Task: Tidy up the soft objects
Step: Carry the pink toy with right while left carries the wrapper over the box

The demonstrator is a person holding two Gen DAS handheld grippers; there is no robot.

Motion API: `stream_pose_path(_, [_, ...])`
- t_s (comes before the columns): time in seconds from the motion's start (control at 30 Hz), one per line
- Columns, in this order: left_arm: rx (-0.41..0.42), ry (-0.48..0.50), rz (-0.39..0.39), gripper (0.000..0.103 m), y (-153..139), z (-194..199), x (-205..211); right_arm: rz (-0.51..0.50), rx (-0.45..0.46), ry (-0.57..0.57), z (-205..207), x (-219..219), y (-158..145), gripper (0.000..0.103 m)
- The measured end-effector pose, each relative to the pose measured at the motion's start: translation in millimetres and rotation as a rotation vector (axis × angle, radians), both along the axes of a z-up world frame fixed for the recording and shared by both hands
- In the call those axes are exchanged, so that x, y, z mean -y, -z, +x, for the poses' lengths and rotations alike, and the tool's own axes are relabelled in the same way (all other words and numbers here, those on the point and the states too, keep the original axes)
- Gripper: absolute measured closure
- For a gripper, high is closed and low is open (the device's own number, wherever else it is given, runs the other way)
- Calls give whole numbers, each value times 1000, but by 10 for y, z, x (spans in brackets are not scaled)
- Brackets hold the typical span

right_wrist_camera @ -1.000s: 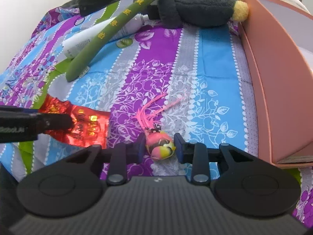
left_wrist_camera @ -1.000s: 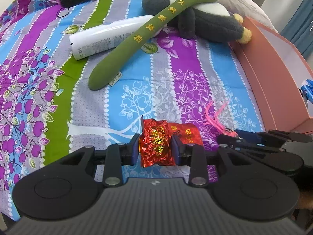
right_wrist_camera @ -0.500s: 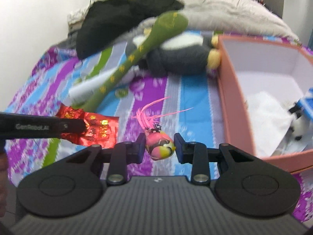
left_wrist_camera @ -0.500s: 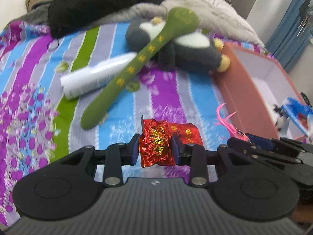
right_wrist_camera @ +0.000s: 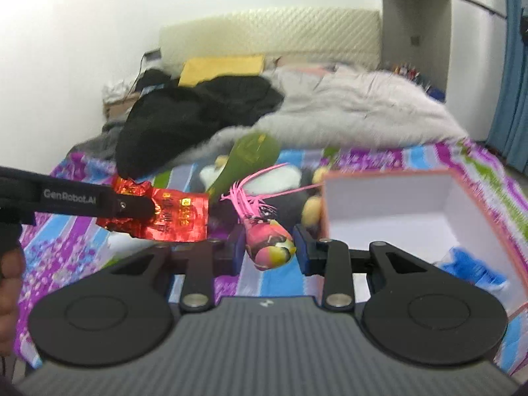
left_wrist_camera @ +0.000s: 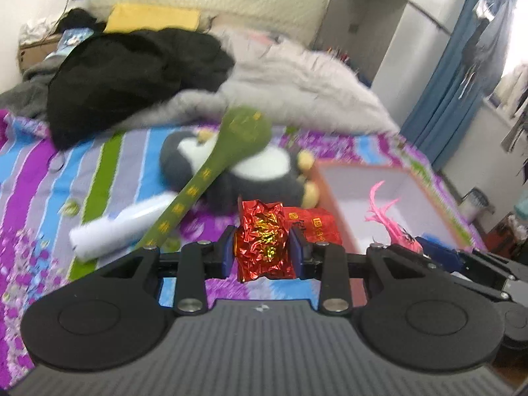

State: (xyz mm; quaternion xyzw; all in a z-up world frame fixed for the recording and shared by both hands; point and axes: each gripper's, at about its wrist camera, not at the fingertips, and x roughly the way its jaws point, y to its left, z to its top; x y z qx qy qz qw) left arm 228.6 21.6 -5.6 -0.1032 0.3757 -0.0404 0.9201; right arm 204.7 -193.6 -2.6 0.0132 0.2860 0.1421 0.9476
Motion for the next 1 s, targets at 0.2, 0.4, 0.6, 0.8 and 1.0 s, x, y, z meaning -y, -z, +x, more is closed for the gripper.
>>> stream_pose_path(0.2, [75,41,-27,64,-340,123,224,14,72,56,24,268,-281,68])
stream_pose_path(0.4, [114,93,-35,64,-551,238,488,17,115,111,57,517,-436,68])
stream_pose_path(0.6, [121,143,-39,64,-618,358,792,9,94,161,108,745,-415,68])
stream_pose_path(0.8, [75,196,-32,64,-448,557,1129,-2,13,207,269,1029,-163,68])
stream_pose_path(1.0, [-15,248,-7,64,-52,841,1458,-3,-128,237,513,1211,264,68])
